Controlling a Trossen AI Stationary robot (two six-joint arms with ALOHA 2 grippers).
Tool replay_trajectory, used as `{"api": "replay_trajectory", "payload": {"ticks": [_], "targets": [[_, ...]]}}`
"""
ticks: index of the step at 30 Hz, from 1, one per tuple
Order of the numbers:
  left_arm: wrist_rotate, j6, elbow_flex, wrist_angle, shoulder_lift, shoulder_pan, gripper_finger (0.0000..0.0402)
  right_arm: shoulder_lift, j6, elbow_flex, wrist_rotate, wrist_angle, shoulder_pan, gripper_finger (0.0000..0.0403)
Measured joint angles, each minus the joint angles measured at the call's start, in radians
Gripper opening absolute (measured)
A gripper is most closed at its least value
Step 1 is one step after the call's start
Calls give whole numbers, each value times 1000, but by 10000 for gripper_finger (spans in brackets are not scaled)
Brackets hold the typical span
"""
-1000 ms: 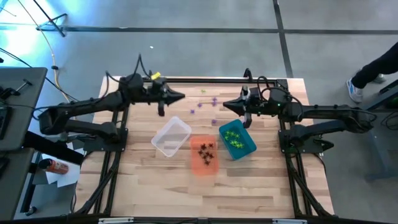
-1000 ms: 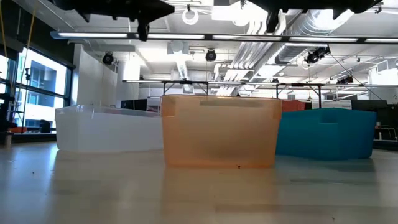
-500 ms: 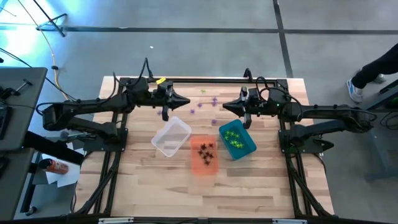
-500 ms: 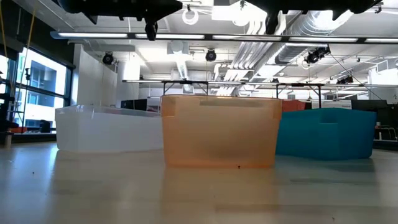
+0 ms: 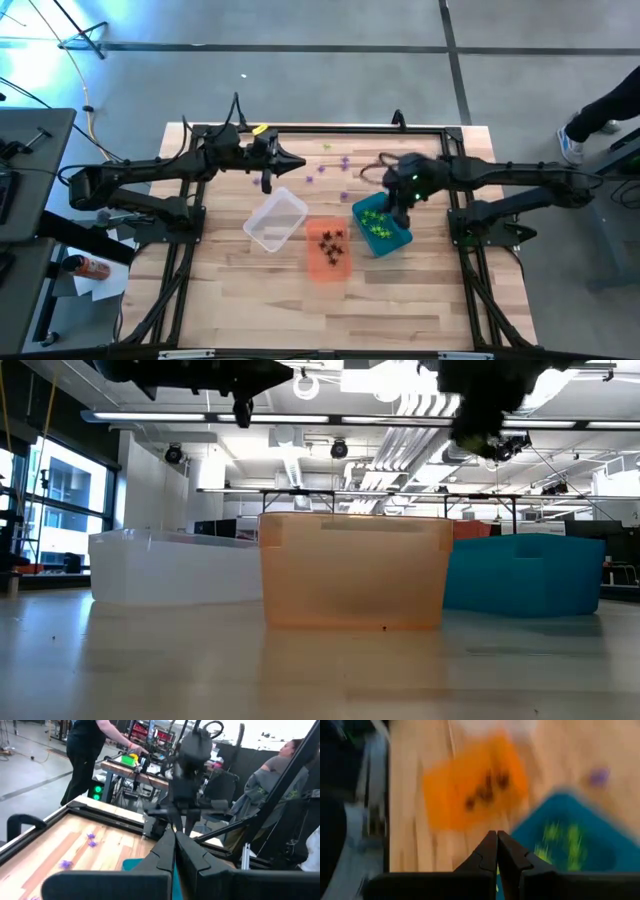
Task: Sort Halloween decoration
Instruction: Put the green spider toy into the blue bin
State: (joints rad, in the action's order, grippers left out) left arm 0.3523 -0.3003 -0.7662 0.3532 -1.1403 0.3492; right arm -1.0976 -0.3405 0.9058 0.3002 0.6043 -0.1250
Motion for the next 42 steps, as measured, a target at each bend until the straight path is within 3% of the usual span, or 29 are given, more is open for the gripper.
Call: {"api": "replay_trajectory", "payload": {"ticks": [4,10,21,24,29,35,38,42], "targets": [[-16,51,0,-38,0,0,0,-79,-70,-33,3,83,32,0],[-51,60,1,-85,0,0,0,-243,-279,-43,-119,69,22,0],[-51,59,1,-120,0,0,0,-408,-493,-43,-126,20,18,5],[-51,60,1,-134,0,0,0,-417,-508,-43,-130,3,18,30],[-51,60,1,-151,0,0,0,-414,-465,-43,-136,-3,21,109],[-51,60,1,-156,0,0,0,-383,-400,-13,-7,7,8,193],[-68,53,1,-151,0,0,0,-283,-325,53,-114,0,15,208],[-95,-12,-20,-104,-24,15,0,-134,-261,125,-392,6,3,209]]}}
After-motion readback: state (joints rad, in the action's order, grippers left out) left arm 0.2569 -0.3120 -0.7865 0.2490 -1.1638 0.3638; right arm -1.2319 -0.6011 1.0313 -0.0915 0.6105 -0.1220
